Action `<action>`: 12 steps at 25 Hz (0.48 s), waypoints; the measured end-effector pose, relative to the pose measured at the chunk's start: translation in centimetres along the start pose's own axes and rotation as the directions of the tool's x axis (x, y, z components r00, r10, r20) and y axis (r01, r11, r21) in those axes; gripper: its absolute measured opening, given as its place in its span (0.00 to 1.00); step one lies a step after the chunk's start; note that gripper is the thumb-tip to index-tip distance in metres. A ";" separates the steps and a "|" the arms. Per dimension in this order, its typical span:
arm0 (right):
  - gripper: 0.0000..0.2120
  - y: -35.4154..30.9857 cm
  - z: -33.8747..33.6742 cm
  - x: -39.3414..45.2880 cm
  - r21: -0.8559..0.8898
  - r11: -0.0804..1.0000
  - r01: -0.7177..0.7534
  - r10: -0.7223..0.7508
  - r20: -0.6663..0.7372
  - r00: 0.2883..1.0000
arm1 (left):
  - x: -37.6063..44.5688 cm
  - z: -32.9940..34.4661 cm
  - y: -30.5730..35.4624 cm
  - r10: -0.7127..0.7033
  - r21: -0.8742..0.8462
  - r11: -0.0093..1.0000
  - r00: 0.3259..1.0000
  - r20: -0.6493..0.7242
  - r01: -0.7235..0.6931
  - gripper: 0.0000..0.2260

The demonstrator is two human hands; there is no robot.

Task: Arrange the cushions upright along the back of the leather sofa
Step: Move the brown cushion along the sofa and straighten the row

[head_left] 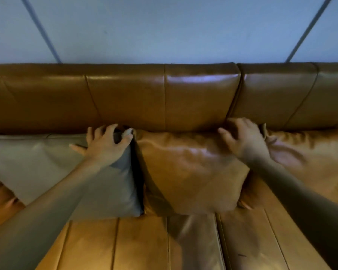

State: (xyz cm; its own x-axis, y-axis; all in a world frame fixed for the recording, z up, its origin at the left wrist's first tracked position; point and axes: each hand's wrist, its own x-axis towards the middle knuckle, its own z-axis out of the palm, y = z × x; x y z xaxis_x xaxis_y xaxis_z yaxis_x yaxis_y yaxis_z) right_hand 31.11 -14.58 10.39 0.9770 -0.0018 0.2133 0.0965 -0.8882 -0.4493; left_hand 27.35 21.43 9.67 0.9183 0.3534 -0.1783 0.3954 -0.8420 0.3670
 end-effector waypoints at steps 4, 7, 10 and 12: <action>0.32 10.3 -3.8 0.6 -0.016 0.908 -0.419 0.415 -0.106 0.903 | -1.0 1.3 0.5 -0.006 0.021 1.000 1.000 0.008 0.006 0.33; 0.35 13.5 -3.5 0.3 -0.053 0.903 -0.427 0.430 0.095 0.898 | -0.9 2.3 1.0 -0.023 0.025 0.999 0.999 -0.044 0.024 0.34; 0.38 13.0 -2.4 0.0 0.068 0.875 -0.479 0.471 0.106 0.875 | 0.2 3.0 0.3 -0.025 0.111 0.993 0.999 -0.037 0.029 0.40; 0.40 13.2 -2.2 0.2 0.076 0.856 -0.511 0.499 0.132 0.857 | 1.0 3.3 -0.2 -0.015 0.136 0.990 0.999 -0.030 0.019 0.44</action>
State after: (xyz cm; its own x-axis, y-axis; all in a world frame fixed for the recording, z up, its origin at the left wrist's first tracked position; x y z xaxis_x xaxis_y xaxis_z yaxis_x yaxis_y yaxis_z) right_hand 32.11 -27.31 6.43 0.9101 -0.3840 -0.1558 -0.4016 -0.7246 -0.5600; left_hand 28.16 20.58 6.44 0.9125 0.3780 -0.1564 0.4062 -0.8829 0.2355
